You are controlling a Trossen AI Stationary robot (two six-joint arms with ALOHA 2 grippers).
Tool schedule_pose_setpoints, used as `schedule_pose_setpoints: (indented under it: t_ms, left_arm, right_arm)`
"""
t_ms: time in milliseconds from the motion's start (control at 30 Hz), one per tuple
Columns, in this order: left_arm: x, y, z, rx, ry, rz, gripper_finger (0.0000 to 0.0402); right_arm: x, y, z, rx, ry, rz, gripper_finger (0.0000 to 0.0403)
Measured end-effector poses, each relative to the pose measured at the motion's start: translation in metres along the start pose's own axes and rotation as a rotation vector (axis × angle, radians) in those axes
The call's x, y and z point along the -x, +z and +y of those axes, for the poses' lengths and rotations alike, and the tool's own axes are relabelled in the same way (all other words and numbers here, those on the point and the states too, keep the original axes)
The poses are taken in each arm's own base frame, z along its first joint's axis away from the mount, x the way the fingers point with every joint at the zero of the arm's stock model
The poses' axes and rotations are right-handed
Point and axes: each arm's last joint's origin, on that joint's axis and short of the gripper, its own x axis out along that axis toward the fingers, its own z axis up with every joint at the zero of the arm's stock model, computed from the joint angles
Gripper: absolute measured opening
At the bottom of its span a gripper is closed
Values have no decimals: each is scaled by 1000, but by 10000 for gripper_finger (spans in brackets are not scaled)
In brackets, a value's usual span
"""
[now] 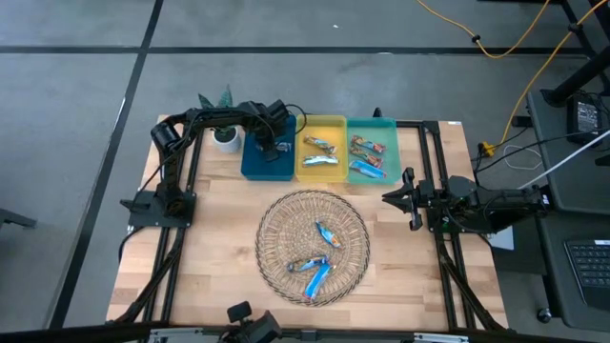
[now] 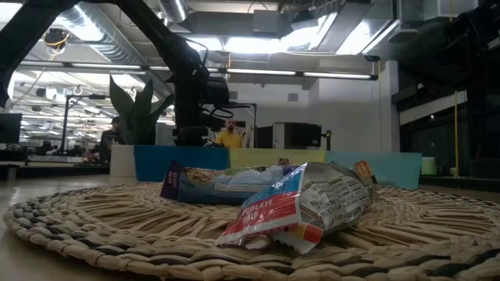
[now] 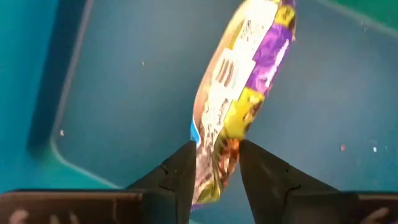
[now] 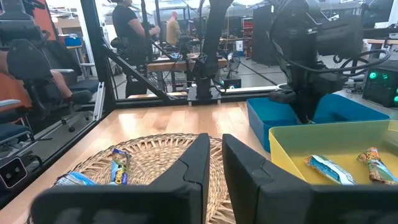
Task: Pick and place Granola Bars by type
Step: Put the blue granola bar into the blue bin
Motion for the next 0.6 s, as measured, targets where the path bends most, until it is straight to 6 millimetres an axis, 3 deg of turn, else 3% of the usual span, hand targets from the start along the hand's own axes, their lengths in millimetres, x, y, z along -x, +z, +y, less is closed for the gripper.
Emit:
schedule_pose_setpoints:
  t_ms: [267,600]
  left_arm:
    - [17,-2,-7,-39,2,-12,132]
    - [81,-7,-18,-73,38,-209,132]
  right_arm:
    - [0,0,0,0,0,0,49]
    - [0,0,0,0,0,0,49]
